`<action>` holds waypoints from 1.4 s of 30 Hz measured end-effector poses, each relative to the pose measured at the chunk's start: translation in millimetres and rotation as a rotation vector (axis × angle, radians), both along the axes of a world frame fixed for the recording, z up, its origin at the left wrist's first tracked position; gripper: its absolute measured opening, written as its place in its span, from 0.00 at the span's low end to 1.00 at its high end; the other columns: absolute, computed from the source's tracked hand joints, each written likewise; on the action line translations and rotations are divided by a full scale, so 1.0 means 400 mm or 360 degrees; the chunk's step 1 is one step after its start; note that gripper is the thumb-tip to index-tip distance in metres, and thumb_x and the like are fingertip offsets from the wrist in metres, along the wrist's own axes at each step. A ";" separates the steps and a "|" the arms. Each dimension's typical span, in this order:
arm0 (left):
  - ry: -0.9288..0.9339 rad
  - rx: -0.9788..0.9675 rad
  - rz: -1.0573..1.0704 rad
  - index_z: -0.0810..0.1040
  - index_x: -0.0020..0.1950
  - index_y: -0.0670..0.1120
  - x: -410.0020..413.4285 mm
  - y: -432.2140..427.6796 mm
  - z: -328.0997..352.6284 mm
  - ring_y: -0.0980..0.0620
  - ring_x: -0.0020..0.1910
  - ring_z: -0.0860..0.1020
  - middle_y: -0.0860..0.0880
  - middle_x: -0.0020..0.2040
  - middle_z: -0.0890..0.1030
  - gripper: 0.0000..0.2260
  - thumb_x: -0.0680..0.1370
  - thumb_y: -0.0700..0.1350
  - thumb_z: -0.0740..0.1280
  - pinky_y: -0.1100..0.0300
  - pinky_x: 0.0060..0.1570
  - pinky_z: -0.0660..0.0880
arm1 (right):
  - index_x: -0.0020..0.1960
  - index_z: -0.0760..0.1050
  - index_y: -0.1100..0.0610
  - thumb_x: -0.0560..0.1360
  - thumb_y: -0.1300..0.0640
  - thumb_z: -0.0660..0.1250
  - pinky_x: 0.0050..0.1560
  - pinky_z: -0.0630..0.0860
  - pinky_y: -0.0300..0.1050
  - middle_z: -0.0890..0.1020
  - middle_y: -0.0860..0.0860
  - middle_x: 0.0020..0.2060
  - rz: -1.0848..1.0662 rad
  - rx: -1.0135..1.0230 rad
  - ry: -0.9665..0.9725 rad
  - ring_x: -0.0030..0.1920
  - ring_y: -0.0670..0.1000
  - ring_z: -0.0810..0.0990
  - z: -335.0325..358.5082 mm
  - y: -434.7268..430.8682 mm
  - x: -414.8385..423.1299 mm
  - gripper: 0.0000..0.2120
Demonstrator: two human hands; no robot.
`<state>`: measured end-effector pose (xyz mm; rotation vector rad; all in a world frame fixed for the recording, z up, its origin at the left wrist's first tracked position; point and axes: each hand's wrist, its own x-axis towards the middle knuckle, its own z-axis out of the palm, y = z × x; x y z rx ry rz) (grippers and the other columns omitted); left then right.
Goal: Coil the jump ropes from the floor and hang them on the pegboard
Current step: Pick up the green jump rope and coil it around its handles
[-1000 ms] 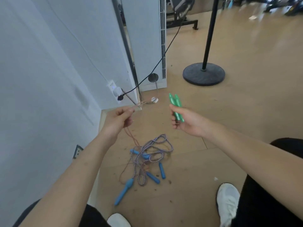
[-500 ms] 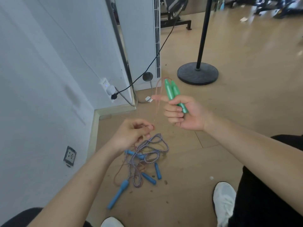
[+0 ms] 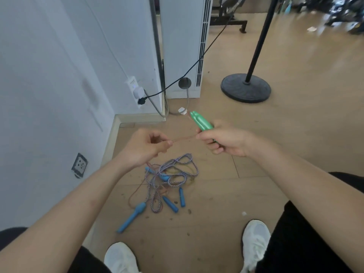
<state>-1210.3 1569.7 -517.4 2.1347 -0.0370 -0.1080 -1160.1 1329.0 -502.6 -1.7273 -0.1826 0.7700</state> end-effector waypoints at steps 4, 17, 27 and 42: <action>-0.0185 0.0269 -0.0102 0.85 0.43 0.52 -0.010 0.002 -0.009 0.58 0.34 0.77 0.52 0.37 0.84 0.01 0.74 0.47 0.76 0.61 0.38 0.73 | 0.45 0.67 0.53 0.77 0.61 0.69 0.21 0.57 0.36 0.65 0.47 0.29 -0.0057 -0.0217 -0.0072 0.24 0.44 0.60 -0.024 0.013 -0.001 0.11; -0.0352 -0.0024 -0.0252 0.86 0.47 0.45 -0.029 -0.009 0.011 0.55 0.38 0.83 0.50 0.39 0.86 0.07 0.72 0.36 0.77 0.65 0.39 0.80 | 0.48 0.70 0.55 0.73 0.42 0.72 0.43 0.75 0.49 0.76 0.49 0.41 0.0387 -0.1170 -0.1033 0.42 0.54 0.77 -0.103 0.081 -0.039 0.18; -0.0168 -0.0273 -0.0192 0.86 0.48 0.46 -0.003 0.012 -0.003 0.57 0.39 0.81 0.48 0.40 0.86 0.06 0.73 0.37 0.76 0.66 0.42 0.76 | 0.41 0.64 0.47 0.73 0.40 0.71 0.35 0.66 0.45 0.72 0.44 0.32 0.0572 -0.0860 -0.1508 0.32 0.49 0.71 -0.063 0.082 -0.087 0.17; 0.0427 -0.1123 -0.0033 0.82 0.48 0.40 -0.009 -0.031 0.017 0.51 0.33 0.77 0.45 0.38 0.81 0.07 0.78 0.44 0.68 0.63 0.36 0.75 | 0.63 0.74 0.45 0.71 0.56 0.78 0.52 0.78 0.42 0.84 0.46 0.47 0.0114 -0.0002 -0.1143 0.48 0.46 0.83 -0.004 0.045 -0.131 0.24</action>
